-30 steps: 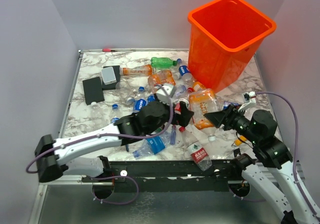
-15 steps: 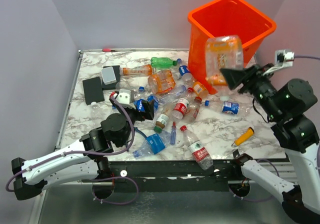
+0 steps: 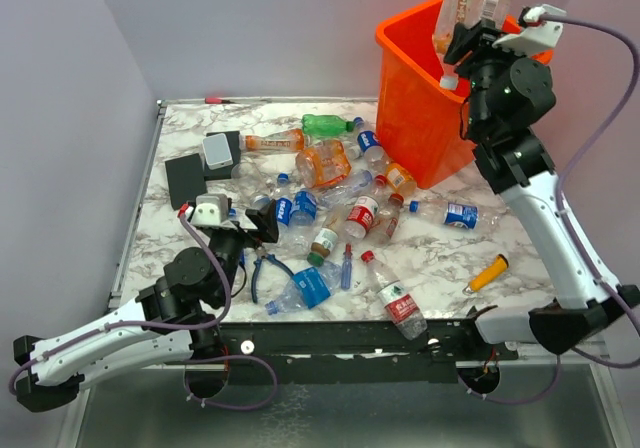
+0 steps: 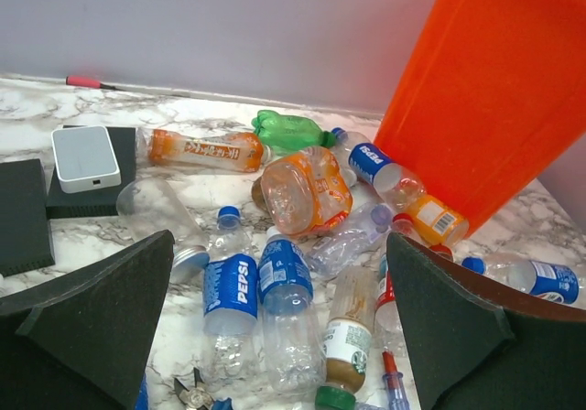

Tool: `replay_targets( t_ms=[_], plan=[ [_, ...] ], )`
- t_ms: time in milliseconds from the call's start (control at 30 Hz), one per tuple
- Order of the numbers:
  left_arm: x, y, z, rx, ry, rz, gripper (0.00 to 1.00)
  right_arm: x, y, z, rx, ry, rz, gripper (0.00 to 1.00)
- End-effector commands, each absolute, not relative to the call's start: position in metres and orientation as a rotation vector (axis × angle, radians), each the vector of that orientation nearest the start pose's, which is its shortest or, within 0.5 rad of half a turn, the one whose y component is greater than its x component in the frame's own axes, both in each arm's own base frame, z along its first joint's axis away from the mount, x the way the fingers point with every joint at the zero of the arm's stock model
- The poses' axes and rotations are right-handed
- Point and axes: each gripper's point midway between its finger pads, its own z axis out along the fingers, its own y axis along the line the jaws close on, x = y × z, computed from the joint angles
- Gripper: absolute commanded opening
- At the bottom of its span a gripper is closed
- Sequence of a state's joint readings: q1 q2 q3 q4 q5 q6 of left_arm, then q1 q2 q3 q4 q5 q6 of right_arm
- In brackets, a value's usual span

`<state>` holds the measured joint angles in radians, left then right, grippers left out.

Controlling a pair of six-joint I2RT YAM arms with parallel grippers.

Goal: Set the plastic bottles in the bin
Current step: Place the plastic bottle in the trash bin.

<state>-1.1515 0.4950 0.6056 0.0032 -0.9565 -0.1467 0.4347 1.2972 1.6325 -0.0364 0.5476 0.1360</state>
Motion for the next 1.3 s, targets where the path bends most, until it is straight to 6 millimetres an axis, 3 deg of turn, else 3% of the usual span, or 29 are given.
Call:
replay_targets(
  t_ms=[0, 200, 333, 567, 733, 833, 933, 1033, 1267],
  plan=[
    [0.211, -0.127, 0.305, -0.051, 1.506, -0.319, 0.99, 0.41, 0.043, 0.57, 0.396, 1.089, -0.07, 0.48],
    [0.208, -0.131, 0.306, -0.036, 1.508, -0.337, 0.99, 0.471, 0.008, 0.54, 0.447, 1.186, -0.04, 0.47],
    [0.206, -0.132, 0.305, -0.038, 1.507, -0.351, 0.99, 0.493, 0.016, 0.507, 0.416, 1.305, 0.062, 0.46],
    [0.207, -0.138, 0.302, -0.011, 1.518, -0.348, 0.99, 0.505, 0.042, 0.457, 0.34, 1.463, 0.156, 0.48],
    [0.207, -0.14, 0.299, 0.0, 1.522, -0.344, 0.99, 0.499, 0.047, 0.44, 0.319, 1.507, 0.174, 0.5],
    [0.208, -0.141, 0.297, 0.002, 1.527, -0.332, 0.99, 0.495, 0.049, 0.433, 0.292, 1.529, 0.172, 0.72],
    [0.209, -0.141, 0.296, 0.0, 1.529, -0.327, 0.99, 0.49, 0.049, 0.431, 0.294, 1.525, 0.175, 0.89],
    [0.209, -0.143, 0.294, 0.009, 1.532, -0.322, 0.99, 0.484, 0.051, 0.444, 0.288, 1.508, 0.202, 0.95],
    [0.21, -0.151, 0.291, 0.04, 1.542, -0.32, 0.99, 0.45, 0.075, 0.515, 0.209, 1.4, 0.388, 0.97]
  ],
)
